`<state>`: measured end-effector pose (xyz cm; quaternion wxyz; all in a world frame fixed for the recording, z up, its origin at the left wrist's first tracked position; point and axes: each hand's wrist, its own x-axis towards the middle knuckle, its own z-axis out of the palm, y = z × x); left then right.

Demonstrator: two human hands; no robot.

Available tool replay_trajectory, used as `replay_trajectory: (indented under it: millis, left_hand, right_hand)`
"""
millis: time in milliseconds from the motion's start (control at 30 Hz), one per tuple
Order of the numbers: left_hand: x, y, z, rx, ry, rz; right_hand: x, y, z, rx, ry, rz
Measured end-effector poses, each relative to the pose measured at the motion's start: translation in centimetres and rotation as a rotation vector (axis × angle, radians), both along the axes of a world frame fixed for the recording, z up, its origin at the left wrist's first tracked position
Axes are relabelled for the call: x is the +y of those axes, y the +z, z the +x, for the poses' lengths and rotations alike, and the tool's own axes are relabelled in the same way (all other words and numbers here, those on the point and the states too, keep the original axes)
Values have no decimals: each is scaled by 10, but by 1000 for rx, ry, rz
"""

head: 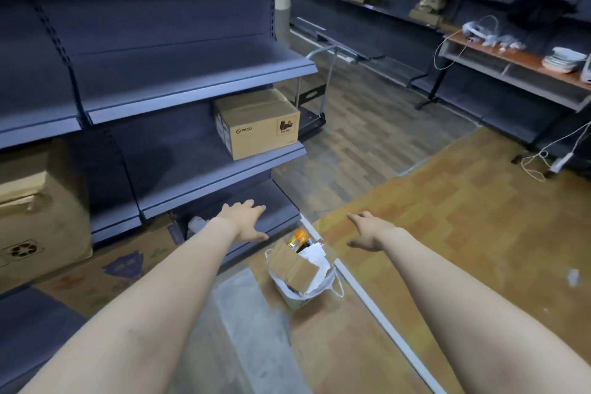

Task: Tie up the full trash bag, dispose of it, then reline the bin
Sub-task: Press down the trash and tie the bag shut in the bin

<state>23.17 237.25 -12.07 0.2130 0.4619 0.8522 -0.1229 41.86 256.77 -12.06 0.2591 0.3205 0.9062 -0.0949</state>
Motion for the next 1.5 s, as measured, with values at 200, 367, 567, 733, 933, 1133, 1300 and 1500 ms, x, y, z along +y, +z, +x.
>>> replay_trajectory:
  millis: [200,367,567,733,933,1133,1300,1500]
  left_hand:
    - [30,-11,-26,12,118,-81]
    - [63,-17,-30,10,247,-61]
    - [108,-36,-17,-43,394,-61]
    - [138,-72,2,-85,390,-84]
    - [154,-137,15,-168,340,-166]
    - [159,-214,4,-175,327,-136]
    - [158,-297,-2,-157,294,-149]
    - [162,-414,-2,-125,256,-144]
  right_hand:
    - [54,-4,-33,3,78,-45]
    - [120,-4,-62,-14,162,-14]
    - [175,-20,-90,-6,316,-79]
    - [198,-61,-98,-74,424,-113]
    - [198,-124,-106,-117,436,-161]
    - [191,-209,-109,-142,422,-173]
    - [180,-305,-102,-142,415,-198]
    - [183,-419,-98,-123,426,-152]
